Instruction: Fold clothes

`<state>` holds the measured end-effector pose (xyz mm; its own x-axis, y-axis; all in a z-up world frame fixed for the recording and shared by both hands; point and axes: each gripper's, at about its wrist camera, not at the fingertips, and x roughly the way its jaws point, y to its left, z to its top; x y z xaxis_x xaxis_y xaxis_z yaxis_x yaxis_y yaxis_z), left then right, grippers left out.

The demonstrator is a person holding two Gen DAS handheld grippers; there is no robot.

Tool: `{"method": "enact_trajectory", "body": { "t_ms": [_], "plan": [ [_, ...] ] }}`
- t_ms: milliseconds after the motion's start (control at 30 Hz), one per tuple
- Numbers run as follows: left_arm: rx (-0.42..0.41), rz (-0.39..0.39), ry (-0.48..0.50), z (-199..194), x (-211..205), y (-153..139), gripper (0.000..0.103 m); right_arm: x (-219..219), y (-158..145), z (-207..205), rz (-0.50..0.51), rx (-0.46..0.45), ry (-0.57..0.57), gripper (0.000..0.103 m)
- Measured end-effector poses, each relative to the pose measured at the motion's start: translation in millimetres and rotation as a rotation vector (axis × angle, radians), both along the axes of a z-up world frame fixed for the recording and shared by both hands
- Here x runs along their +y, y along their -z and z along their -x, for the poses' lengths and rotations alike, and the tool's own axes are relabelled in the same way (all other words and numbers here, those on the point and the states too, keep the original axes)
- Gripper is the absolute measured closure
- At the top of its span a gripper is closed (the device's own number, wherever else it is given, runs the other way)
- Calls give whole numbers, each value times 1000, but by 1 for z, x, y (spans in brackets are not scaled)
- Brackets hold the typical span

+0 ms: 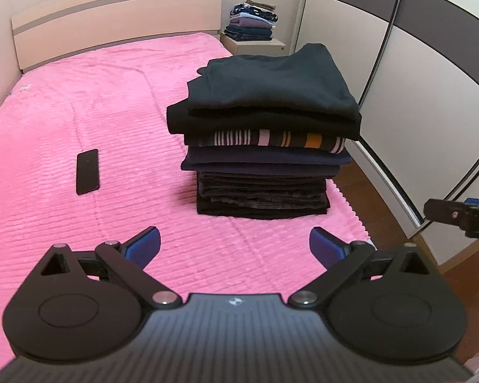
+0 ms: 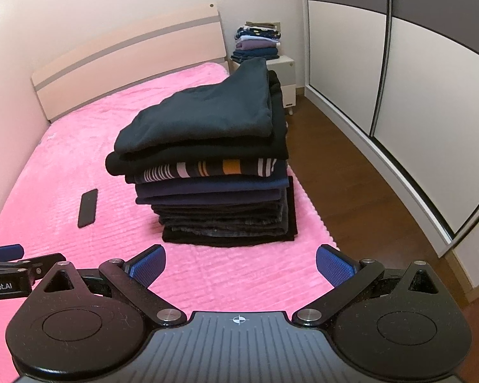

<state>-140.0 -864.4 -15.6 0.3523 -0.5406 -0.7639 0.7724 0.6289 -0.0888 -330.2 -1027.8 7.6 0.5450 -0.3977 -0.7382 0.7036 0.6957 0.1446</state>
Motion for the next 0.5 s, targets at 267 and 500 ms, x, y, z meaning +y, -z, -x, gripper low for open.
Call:
{"method": "enact_trajectory", "body": {
  "t_ms": [267, 500],
  "plan": [
    [-15, -6, 16, -3, -2, 1, 2, 5, -2, -4, 7, -7, 13, 0],
    [-22, -9, 32, -4, -4, 3, 2, 9, -5, -7, 13, -7, 20, 0]
  ]
}}
